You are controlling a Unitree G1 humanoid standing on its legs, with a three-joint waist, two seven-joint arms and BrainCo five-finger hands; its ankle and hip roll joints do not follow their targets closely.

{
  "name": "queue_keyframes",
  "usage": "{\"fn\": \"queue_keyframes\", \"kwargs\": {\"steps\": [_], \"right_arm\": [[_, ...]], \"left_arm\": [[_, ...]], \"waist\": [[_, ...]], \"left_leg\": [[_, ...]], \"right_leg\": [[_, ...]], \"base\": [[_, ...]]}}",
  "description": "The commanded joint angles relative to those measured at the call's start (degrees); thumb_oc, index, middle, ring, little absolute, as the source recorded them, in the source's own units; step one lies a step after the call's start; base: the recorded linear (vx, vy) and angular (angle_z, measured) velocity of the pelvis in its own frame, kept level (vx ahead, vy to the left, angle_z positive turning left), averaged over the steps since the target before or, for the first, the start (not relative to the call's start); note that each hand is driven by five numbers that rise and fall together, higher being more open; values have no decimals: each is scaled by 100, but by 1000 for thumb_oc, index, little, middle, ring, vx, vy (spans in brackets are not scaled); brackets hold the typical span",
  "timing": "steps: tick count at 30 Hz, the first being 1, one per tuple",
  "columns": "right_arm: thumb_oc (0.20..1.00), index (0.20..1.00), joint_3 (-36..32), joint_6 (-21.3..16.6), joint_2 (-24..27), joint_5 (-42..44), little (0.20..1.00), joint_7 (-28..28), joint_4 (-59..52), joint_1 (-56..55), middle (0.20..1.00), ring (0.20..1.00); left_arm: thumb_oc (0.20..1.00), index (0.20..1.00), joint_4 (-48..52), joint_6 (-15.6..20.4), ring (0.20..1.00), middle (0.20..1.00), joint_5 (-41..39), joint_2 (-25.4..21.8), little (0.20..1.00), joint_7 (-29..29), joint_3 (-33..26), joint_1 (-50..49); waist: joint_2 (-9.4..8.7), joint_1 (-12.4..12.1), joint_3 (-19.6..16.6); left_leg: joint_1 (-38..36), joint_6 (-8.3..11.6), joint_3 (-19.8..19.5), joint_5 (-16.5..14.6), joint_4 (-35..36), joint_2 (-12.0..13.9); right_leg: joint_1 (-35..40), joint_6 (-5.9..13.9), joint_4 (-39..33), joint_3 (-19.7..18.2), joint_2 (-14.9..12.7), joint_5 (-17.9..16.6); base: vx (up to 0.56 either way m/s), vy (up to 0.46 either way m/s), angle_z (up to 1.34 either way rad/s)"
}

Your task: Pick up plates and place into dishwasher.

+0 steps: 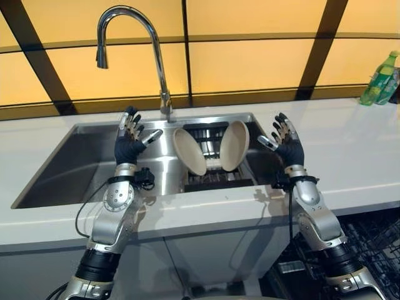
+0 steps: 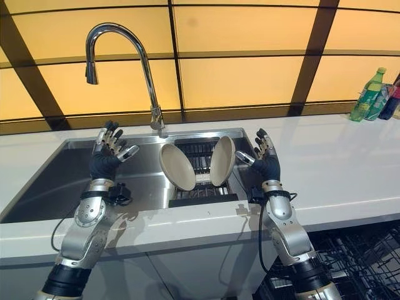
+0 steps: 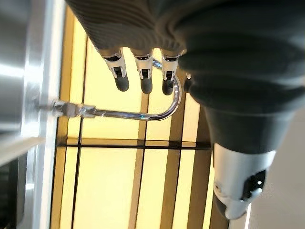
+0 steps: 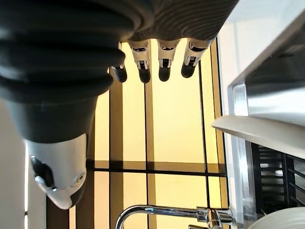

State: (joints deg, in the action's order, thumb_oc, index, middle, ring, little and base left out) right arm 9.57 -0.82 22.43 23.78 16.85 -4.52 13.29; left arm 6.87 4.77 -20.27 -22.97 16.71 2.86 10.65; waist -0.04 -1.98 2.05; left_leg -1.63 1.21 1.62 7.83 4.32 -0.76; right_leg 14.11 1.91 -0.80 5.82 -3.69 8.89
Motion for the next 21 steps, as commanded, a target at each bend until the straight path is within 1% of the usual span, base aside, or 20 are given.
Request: {"fn": "queue_keyframes", "kwargs": {"steps": [1, 3, 6, 8, 10, 11, 12, 13, 14, 16, 17, 21], "right_arm": [[1000, 1000, -230, -199, 147, 25, 1000, 37, -315, 202, 1000, 1000], [1000, 1000, -311, -171, 260, 114, 1000, 19, -346, 188, 1000, 1000], [1000, 1000, -433, -182, 338, 234, 1000, -28, -300, 122, 1000, 1000], [1000, 1000, -456, -145, 410, 302, 1000, -36, -291, 81, 1000, 1000], [1000, 1000, -477, -147, 433, 335, 1000, -88, -247, 35, 1000, 1000], [1000, 1000, -479, -148, 434, 340, 1000, -92, -245, 33, 1000, 1000], [1000, 1000, -494, -155, 473, 380, 1000, -149, -223, -3, 1000, 1000], [1000, 1000, -488, -161, 499, 399, 1000, -180, -208, -20, 1000, 1000], [1000, 1000, -483, -166, 513, 410, 1000, -183, -204, -25, 1000, 1000], [1000, 1000, -491, -197, 558, 440, 1000, -186, -197, -86, 1000, 1000], [1000, 1000, -521, -206, 603, 479, 1000, -196, -197, -139, 1000, 1000], [1000, 1000, -586, -223, 678, 524, 1000, -231, -180, -295, 1000, 1000]], "left_arm": [[1000, 1000, -295, 191, 1000, 1000, 805, -438, 1000, 46, -282, 280], [1000, 1000, -463, 98, 1000, 1000, 1095, -662, 1000, 38, -308, 361], [1000, 1000, -823, 96, 1000, 1000, 1404, -1003, 1000, -23, -352, 463], [1000, 1000, -1031, 211, 1000, 1000, 1731, -1270, 1000, 23, -366, 516], [1000, 1000, -1177, 226, 1000, 1000, 2107, -1582, 1000, 9, -410, 566], [1000, 1000, -1199, 239, 1000, 1000, 2096, -1606, 1000, 10, -409, 574], [1000, 1000, -1368, 286, 1000, 1000, 2275, -1810, 1000, -27, -441, 620], [1000, 1000, -1543, 428, 1000, 1000, 2601, -2031, 1000, 78, -415, 687], [1000, 1000, -1626, 467, 1000, 1000, 2659, -2144, 1000, 107, -381, 728], [1000, 1000, -1778, 573, 1000, 1000, 3025, -2425, 1000, 179, -317, 781], [1000, 1000, -1858, 649, 1000, 1000, 3152, -2620, 1000, 203, -282, 793], [1000, 1000, -1983, 801, 1000, 1000, 3355, -2888, 1000, 256, -221, 738]], "waist": [[-66, -61, -63], [-22, 6, -113], [41, 101, -174], [83, 152, -182], [111, 184, -196], [108, 183, -196], [124, 210, -204], [141, 236, -210], [144, 244, -209], [158, 270, -208], [166, 290, -203], [182, 328, -187]], "left_leg": [[-348, 177, -243, -991, -579, 251], [-423, 184, -181, -958, -431, 269], [-510, 186, -71, -955, -275, 270], [-567, 161, -29, -966, -209, 238], [-592, 128, 31, -989, -180, 214], [-595, 125, 38, -990, -178, 211], [-606, 101, 71, -996, -161, 195], [-612, 87, 106, -1002, -150, 186], [-610, 80, 118, -1004, -149, 179], [-613, 59, 149, -1014, -140, 160], [-615, 46, 168, -1025, -139, 150], [-605, 10, 213, -1036, -123, 123]], "right_leg": [[-677, 87, -288, -140, -18, -915], [-687, 124, -295, -151, -49, -911], [-729, 193, -298, -161, -102, -926], [-743, 221, -313, -189, -121, -944], [-757, 250, -324, -219, -147, -955], [-758, 252, -325, -225, -149, -957], [-770, 263, -329, -255, -160, -971], [-786, 279, -327, -280, -174, -984], [-795, 285, -326, -292, -179, -989], [-809, 305, -327, -325, -198, -1003], [-817, 319, -328, -349, -208, -1012], [-859, 353, -329, -410, -240, -1040]], "base": [[81, 176, -16], [79, 127, -11], [100, 123, -4], [94, 119, -6], [76, 97, -13], [69, 81, -11], [71, 78, -7], [79, 87, -3], [69, 72, -6], [72, 62, -11], [86, 64, -11], [85, 57, -5]]}}
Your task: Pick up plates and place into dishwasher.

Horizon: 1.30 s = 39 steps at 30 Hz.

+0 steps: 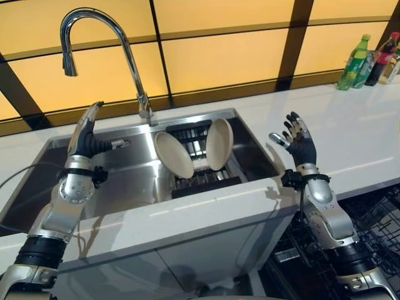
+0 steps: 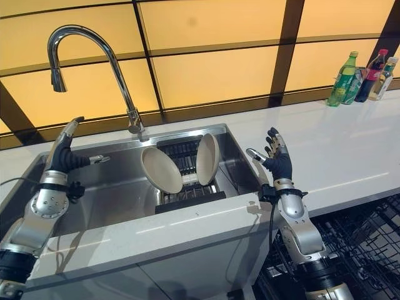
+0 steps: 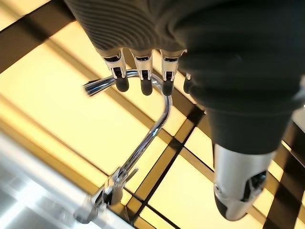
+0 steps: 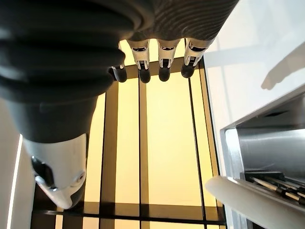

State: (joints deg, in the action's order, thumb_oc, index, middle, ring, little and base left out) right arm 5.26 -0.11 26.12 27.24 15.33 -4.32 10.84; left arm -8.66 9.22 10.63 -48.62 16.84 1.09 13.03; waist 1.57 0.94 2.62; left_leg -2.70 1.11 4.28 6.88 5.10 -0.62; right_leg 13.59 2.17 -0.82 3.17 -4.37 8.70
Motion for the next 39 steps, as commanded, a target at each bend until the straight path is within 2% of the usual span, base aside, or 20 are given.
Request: {"fn": "queue_keyframes", "kwargs": {"steps": [1, 9, 13, 21, 29, 39], "right_arm": [[1000, 1000, -177, -305, 312, 177, 1000, -100, -196, -93, 1000, 1000], [1000, 1000, -197, -213, 354, 173, 1000, -163, -164, -180, 1000, 1000], [1000, 1000, -130, -231, 467, 227, 1000, -158, -60, -49, 1000, 1000], [1000, 1000, -31, -295, 594, 183, 1000, -137, 86, 104, 1000, 1000], [1000, 1000, 66, -404, 714, 140, 1000, -83, 199, 425, 1000, 1000], [1000, 1000, 147, -460, 817, 115, 1000, -27, 233, 768, 1000, 1000]], "left_arm": [[1000, 1000, -400, 352, 1000, 1000, 346, -359, 1000, 229, -62, 471], [1000, 1000, -326, 536, 1000, 1000, 1176, -457, 1000, 223, 153, 341], [1000, 1000, -368, 574, 1000, 1000, 1539, -671, 1000, 94, 622, 583], [1000, 1000, -539, 714, 1000, 1000, 1989, -756, 1000, 346, 1119, 819], [1000, 1000, -774, 482, 1000, 1000, 2380, -820, 1000, 604, 1517, 1233], [1000, 1000, -1023, 179, 1000, 1000, 3397, -1122, 1000, 936, 2180, 1917]], "waist": [[22, 42, -238], [29, 95, -99], [86, 164, 101], [174, 253, 414], [171, 360, 869], [182, 461, 1281]], "left_leg": [[-498, 12, -38, -938, -183, 110], [-473, -36, -1, -1045, -242, 61], [-332, -59, 17, -1057, -299, 18], [-187, -77, 54, -1044, -349, -38], [102, -110, 130, -1023, -543, -86], [362, -144, 171, -980, -643, -160]], "right_leg": [[-821, 337, -328, -159, -177, -1028], [-904, 394, -283, -285, -228, -1013], [-1073, 416, -215, -351, -268, -1017], [-1263, 470, -127, -452, -345, -1042], [-1586, 548, 53, -623, -412, -1093], [-1813, 618, 107, -728, -476, -1180]], "base": [[96, 54, -4], [85, 54, -7], [-18, 87, -10], [-5, 81, -6], [-45, 66, -12], [-48, 43, -7]]}}
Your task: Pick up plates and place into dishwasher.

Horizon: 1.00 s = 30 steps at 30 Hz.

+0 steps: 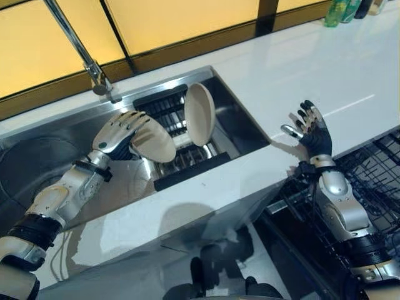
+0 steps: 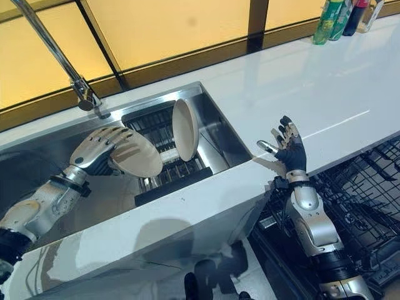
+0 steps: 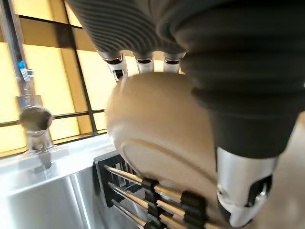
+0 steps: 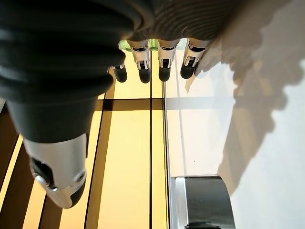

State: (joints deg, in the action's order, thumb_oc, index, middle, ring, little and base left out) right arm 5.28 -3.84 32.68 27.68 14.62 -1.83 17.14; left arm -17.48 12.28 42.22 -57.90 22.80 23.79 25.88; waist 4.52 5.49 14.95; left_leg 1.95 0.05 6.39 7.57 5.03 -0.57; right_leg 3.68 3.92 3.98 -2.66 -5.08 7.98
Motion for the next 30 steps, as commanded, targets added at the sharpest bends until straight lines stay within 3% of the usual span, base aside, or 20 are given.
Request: {"fn": "queue_keyframes", "kwargs": {"steps": [1, 10, 11, 12, 30], "right_arm": [[1000, 1000, 146, -81, 166, 67, 1000, 45, -14, 146, 1000, 1000], [1000, 1000, 180, -86, 144, -32, 1000, 49, -44, 189, 1000, 1000], [1000, 1000, 179, -78, 146, -30, 1000, 39, -48, 194, 1000, 1000], [1000, 1000, 171, -62, 146, -27, 1000, 28, -57, 185, 1000, 1000], [1000, 1000, -94, 154, 121, -88, 1000, -234, -201, -291, 1000, 1000]], "left_arm": [[1000, 1000, -139, -147, 1000, 1000, 270, -200, 1000, 389, -50, 652], [1000, 1000, -428, -499, 1000, 1000, 1112, -168, 1000, 575, 299, 897], [529, 529, -456, -515, 529, 529, 1119, -175, 529, 564, 328, 908], [200, 200, -463, -531, 200, 200, 1164, -179, 200, 523, 352, 906], [200, 200, -240, -293, 200, 200, 1429, -46, 200, 401, -150, 150]], "waist": [[-110, 8, 73], [-136, 73, 215], [-137, 76, 222], [-136, 77, 223], [-58, -22, -22]], "left_leg": [[-102, -44, -41, -1045, -634, -172], [-67, -62, -4, -1028, -635, -194], [-72, -63, 2, -1028, -633, -196], [-83, -67, 6, -1031, -635, -203], [-458, -43, -94, -1051, -573, -233]], "right_leg": [[-822, 445, -371, -153, -409, -1113], [-877, 483, -359, -209, -439, -1152], [-875, 487, -362, -213, -442, -1155], [-859, 488, -367, -215, -448, -1155], [-468, 484, -379, -52, -524, -1087]], "base": [[-3, 40, -6], [4, 15, 0], [0, 0, 0], [0, 0, 0], [53, 12, 0]]}}
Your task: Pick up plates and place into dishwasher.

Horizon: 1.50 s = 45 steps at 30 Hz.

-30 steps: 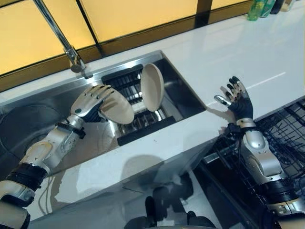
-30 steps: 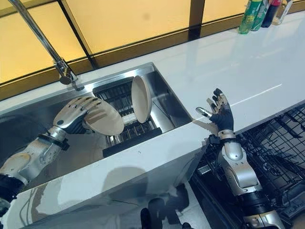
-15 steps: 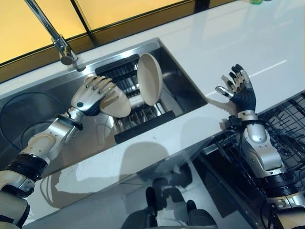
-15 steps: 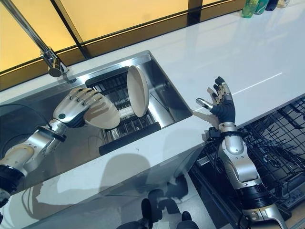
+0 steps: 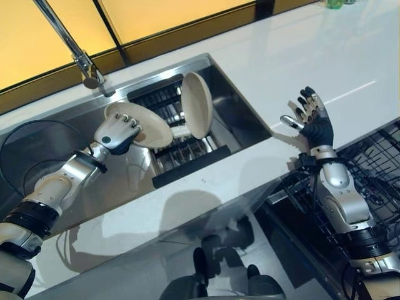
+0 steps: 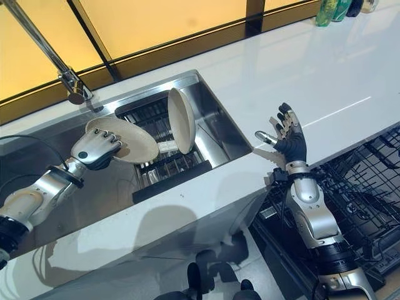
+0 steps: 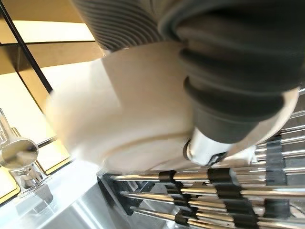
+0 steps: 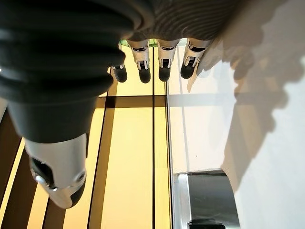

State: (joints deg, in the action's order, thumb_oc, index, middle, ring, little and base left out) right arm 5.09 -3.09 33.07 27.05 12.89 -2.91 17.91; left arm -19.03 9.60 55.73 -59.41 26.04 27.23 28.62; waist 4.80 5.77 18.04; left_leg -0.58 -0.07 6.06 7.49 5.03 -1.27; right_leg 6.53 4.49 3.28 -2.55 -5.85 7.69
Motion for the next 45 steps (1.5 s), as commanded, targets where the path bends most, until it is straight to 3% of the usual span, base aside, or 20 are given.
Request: {"fn": "queue_keyframes", "kwargs": {"steps": [1, 6, 10, 15, 20, 22, 24, 26, 27, 32, 33, 38, 45], "right_arm": [[1000, 1000, -100, 98, 83, -21, 1000, -67, -110, -410, 1000, 1000], [1000, 1000, -182, 97, 77, -8, 1000, -96, -166, -637, 1000, 1000], [1000, 1000, -287, 88, 90, 45, 1000, -145, -234, -849, 1000, 1000], [1000, 1000, -422, 111, 30, 55, 1000, -201, -306, -1009, 1000, 1000], [1000, 1000, -481, 151, 24, 65, 1000, -185, -374, -1066, 1000, 1000], [1000, 1000, -521, 93, 52, -23, 1000, -242, -431, -1061, 1000, 1000], [1000, 1000, -522, -67, 91, -227, 1000, -227, -544, -995, 1000, 1000], [1000, 1000, -529, -242, 127, -560, 1000, -272, -720, -884, 1000, 1000], [1000, 1000, -529, -275, 123, -648, 1000, -302, -787, -840, 1000, 1000], [1000, 1000, -371, -366, 50, -1215, 1000, -683, -1146, -364, 1000, 1000], [1000, 1000, -345, -380, 76, -1307, 1000, -767, -1248, -236, 1000, 1000], [1000, 1000, -245, -498, 295, -1315, 1000, -970, -1389, 203, 1000, 1000], [1000, 1000, -92, -585, 696, -1162, 1000, -1570, -1490, 548, 1000, 1000]], "left_arm": [[200, 200, -74, -13, 200, 200, 87, 104, 200, 98, -539, -182], [200, 200, 12, -190, 200, 200, 177, 97, 200, 322, -788, -503], [200, 200, 201, -500, 200, 200, 197, 33, 200, 876, -1277, -861], [200, 200, 565, -632, 200, 200, 253, -37, 200, 1444, -2021, -1264], [200, 200, 993, -586, 200, 200, 298, -107, 200, 1651, -2553, -1498], [200, 200, 1110, -471, 200, 200, -56, -112, 200, 1697, -2724, -1581], [200, 200, 1252, -131, 200, 200, -682, -51, 200, 1737, -2855, -1624], [200, 200, 1521, 651, 200, 200, -2333, 202, 200, 1293, -2997, -1618], [200, 200, 1650, 881, 200, 200, -2658, 403, 200, 1107, -3052, -1605], [200, 200, 2499, 1572, 200, 200, -4410, 1402, 200, -623, -3091, -1436], [200, 200, 2696, 1623, 200, 200, -4873, 1557, 200, -1200, -3069, -1387], [200, 200, 3067, 1499, 200, 200, -6442, 1717, 200, -2759, -2784, -1092], [200, 200, 3363, 1044, 200, 200, -7644, 1655, 200, -4036, -2504, -701]], "waist": [[-85, -62, -356], [-82, -100, -482], [-81, -167, -629], [-94, -264, -794], [-121, -348, -957], [-135, -387, -1037], [-161, -429, -1105], [-211, -498, -1172], [-234, -519, -1191], [-365, -671, -1378], [-389, -705, -1418], [-467, -780, -1550], [-507, -802, -1677]], "left_leg": [[-233, -30, -69, -1043, -566, -161], [-385, -21, -100, -1052, -522, -152], [-477, -1, -115, -1009, -468, -131], [-608, 24, -169, -1020, -381, -105], [-731, 52, -225, -1031, -301, -70], [-776, 59, -249, -1032, -262, -57], [-819, 71, -282, -1043, -236, -34], [-846, 81, -322, -1060, -215, -16], [-855, 85, -335, -1065, -208, -8], [-904, 119, -428, -1082, -113, 59], [-915, 130, -433, -1080, -91, 84], [-910, 159, -496, -1071, -69, 140], [-879, 187, -517, -1052, -92, 184]], "right_leg": [[-723, 427, -312, -49, -451, -1052], [-574, 426, -332, 19, -464, -1024], [-478, 406, -371, 68, -455, -1047], [-324, 385, -447, 172, -453, -1012], [-161, 364, -518, 291, -438, -971], [-93, 351, -559, 326, -418, -953], [-31, 338, -593, 364, -397, -928], [22, 323, -617, 419, -372, -897], [39, 319, -621, 433, -359, -882], [112, 300, -669, 495, -265, -811], [123, 297, -675, 516, -240, -799], [149, 262, -684, 551, -130, -771], [166, 207, -702, 589, -56, -756]], "base": [[72, -8, 0], [63, -15, 2], [41, -29, 5], [28, -36, 10], [19, -52, 14], [5, -58, 10], [-11, -75, 3], [-32, -87, 4], [-41, -84, 9], [-59, -85, 9], [-74, -84, -2], [-75, -81, 2], [-53, -60, 3]]}}
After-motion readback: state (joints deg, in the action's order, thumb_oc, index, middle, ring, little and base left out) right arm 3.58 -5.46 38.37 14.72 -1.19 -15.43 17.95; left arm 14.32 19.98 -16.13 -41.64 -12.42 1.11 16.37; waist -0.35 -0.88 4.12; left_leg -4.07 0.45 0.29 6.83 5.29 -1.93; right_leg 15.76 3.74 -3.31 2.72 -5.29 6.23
